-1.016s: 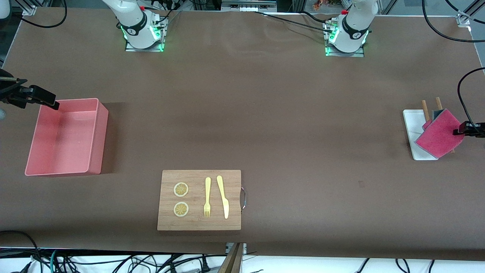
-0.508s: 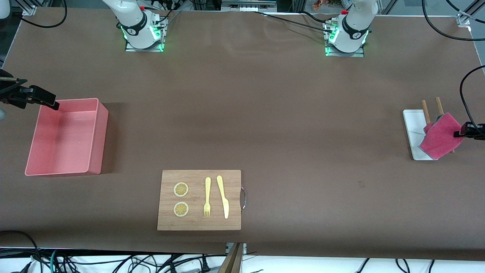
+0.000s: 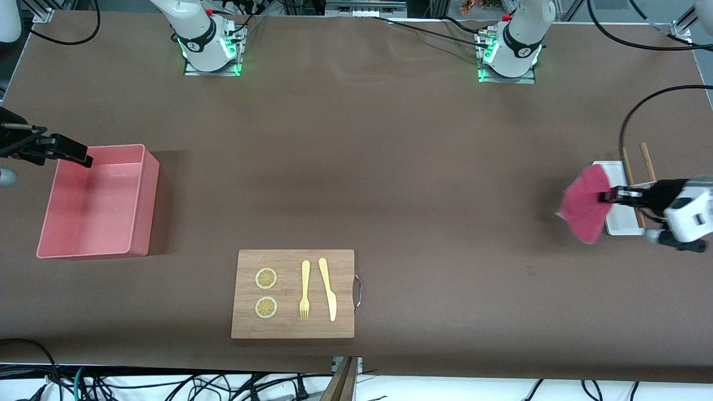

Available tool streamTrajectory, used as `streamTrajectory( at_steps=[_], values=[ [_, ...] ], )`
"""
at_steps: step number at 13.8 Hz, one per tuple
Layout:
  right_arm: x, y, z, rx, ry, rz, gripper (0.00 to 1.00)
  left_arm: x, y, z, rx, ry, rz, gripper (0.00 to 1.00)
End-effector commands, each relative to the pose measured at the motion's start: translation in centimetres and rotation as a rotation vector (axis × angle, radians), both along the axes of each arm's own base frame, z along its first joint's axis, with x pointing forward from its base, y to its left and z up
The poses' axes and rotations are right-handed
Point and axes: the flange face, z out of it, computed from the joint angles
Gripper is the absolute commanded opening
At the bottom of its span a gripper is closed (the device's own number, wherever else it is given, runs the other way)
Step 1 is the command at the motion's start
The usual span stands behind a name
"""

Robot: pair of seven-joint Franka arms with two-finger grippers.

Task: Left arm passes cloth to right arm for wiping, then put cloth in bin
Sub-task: 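Lift the pink cloth with the left gripper while the right gripper approaches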

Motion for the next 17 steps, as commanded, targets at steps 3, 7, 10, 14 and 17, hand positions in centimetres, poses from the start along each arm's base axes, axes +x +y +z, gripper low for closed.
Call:
streamTrajectory(
  at_steps=[3, 7, 10, 14, 17],
  values=[
    [0.8, 0.1, -1.5, 0.020, 0.033, -0.008, 1.00, -0.6, -18.5, 1.9, 0.081, 0.138, 0.226, 0.00],
    [1.3, -0.2, -4.0, 0.029, 0.081, -0.004, 1.00, -2.8, -31.0, 3.8, 0.138, 0.162, 0.418, 0.00],
    [1.9, 3.9, -4.8, 0.063, 0.085, -0.020, 1.00, -4.6, -39.8, 4.7, 0.128, 0.196, 0.587, 0.00],
    [3.1, 10.0, -6.8, 0.212, 0.118, -0.282, 1.00, -4.6, -45.8, 5.1, -0.040, 0.355, 0.859, 0.00],
    [3.9, 14.7, -8.7, 0.276, 0.138, -0.340, 1.00, -4.2, -47.9, 5.6, -0.183, 0.448, 0.948, 0.00]
  ],
)
